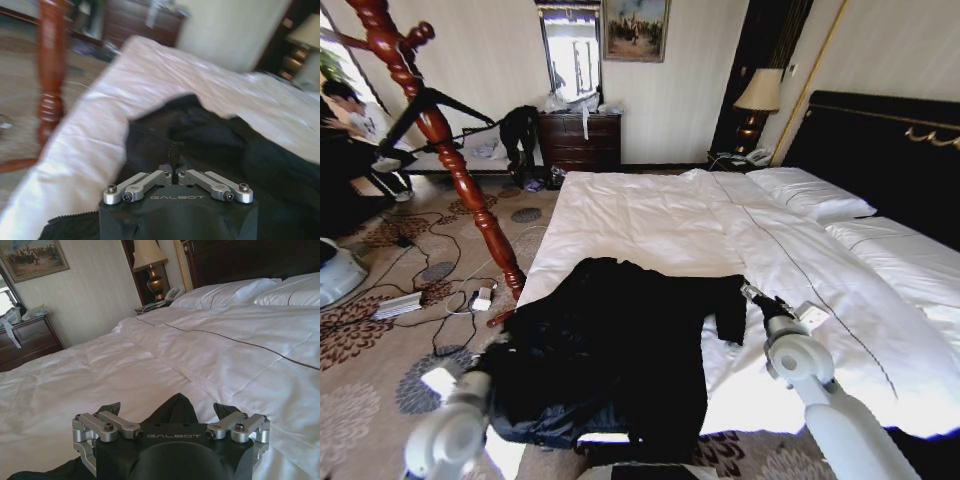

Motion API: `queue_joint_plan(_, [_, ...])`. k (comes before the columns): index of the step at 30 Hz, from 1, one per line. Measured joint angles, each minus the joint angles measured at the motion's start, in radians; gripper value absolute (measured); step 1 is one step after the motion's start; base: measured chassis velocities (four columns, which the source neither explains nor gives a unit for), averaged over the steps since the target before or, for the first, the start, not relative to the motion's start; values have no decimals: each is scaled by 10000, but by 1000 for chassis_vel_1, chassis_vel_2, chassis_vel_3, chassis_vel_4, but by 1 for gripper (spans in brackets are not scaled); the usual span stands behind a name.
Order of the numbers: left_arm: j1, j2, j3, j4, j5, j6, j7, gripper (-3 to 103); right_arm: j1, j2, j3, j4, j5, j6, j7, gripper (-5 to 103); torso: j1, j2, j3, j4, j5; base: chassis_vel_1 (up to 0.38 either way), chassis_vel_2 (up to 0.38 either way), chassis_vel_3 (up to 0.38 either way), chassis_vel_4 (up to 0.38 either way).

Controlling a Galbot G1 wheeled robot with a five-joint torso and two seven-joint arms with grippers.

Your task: Pick up the clothes from the bed and hang them on the clothes hanger.

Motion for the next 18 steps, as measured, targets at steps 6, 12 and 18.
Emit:
queue_joint_plan(6, [-352,1515,1055,-30,-1139,675,479,0,-138,141,-13,6,-109,16,-23,100,0,0,0,-1,1,0,0,0,0])
queue_joint_plan(12, [-1231,2723,2530,146,-1479,1413,1322,0,-154,385,-126,-69,-296,21,-44,100,1,0,1,-3,3,0,0,0,0])
queue_joint_plan(18, [-2308,3208,4347,877,-769,1714,2116,0,-306,646,-172,-127,-487,22,-58,100,0,0,1,-2,1,0,0,0,0])
